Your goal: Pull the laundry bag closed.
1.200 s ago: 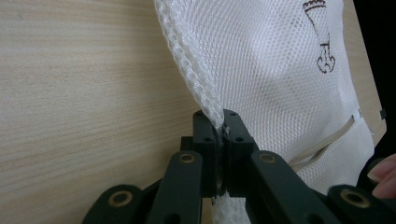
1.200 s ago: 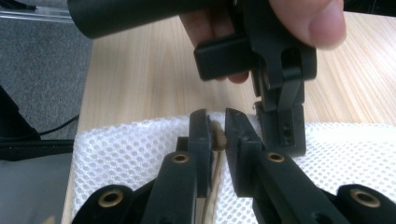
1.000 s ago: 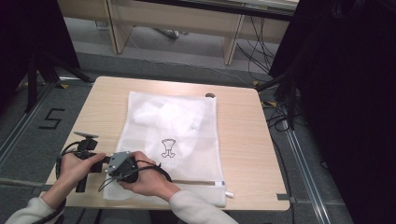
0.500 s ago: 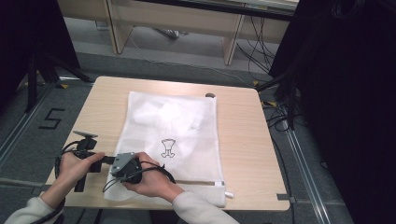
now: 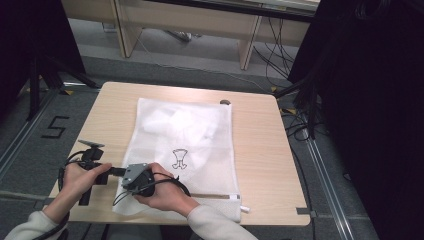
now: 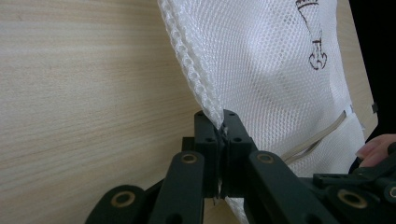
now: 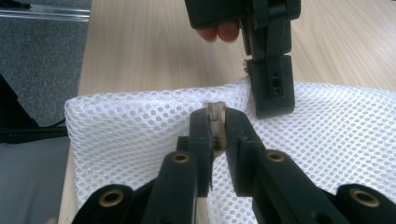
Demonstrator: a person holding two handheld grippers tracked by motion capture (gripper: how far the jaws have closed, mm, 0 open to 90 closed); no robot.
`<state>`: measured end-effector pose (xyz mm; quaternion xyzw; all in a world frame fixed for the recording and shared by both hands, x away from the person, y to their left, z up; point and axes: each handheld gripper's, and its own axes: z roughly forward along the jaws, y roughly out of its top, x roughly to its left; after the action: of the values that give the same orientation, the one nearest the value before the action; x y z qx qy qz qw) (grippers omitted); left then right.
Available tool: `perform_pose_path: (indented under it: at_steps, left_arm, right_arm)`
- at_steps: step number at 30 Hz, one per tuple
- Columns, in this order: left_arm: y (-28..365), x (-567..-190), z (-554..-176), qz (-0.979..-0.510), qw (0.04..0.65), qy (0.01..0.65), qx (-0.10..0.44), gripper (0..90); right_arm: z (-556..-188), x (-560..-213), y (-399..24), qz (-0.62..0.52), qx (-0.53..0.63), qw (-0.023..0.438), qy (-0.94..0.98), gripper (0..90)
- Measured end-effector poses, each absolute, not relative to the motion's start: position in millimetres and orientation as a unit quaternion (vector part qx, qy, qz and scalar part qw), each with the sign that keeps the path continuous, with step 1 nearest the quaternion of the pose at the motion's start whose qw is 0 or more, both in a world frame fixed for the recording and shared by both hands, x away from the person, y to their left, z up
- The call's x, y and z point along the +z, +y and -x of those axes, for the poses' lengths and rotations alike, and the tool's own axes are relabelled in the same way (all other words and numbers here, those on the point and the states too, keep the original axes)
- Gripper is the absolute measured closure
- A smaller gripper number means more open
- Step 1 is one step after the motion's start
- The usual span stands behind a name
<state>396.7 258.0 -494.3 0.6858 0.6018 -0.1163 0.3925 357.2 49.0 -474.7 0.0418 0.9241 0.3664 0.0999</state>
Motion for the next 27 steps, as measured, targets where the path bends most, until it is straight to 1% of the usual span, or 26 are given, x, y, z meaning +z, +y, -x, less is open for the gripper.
perform_pose_path:
  at_steps: [7, 11, 12, 13, 14, 27]
  left_arm:
    - [257.9, -493.9, -396.7, -0.687, 0.392, 0.601, -0.115, 86.5]
    - [258.7, -493.1, -396.8, -0.687, 0.394, 0.600, -0.117, 86.5]
    - [256.5, -491.6, -395.3, -0.672, 0.389, 0.618, -0.125, 86.5]
    - [256.4, -491.8, -395.4, -0.672, 0.389, 0.618, -0.124, 86.5]
    - [258.7, -493.4, -397.1, -0.688, 0.393, 0.599, -0.116, 86.5]
    - [256.1, -490.7, -395.8, -0.694, 0.393, 0.593, -0.109, 86.5]
  right_arm:
    - [-354.9, -474.7, 48.4, -0.054, 0.365, 0.096, 0.924, 82.5]
    - [-357.6, -473.6, 46.8, -0.044, 0.363, 0.105, 0.925, 82.5]
    - [-357.7, -474.0, 46.5, -0.048, 0.365, 0.103, 0.924, 82.5]
    - [-357.7, -473.7, 45.6, -0.059, 0.364, 0.096, 0.924, 82.5]
    - [-357.7, -473.7, 45.6, -0.059, 0.364, 0.096, 0.924, 82.5]
    - [-357.3, -477.1, 52.9, -0.050, 0.378, 0.089, 0.920, 82.3]
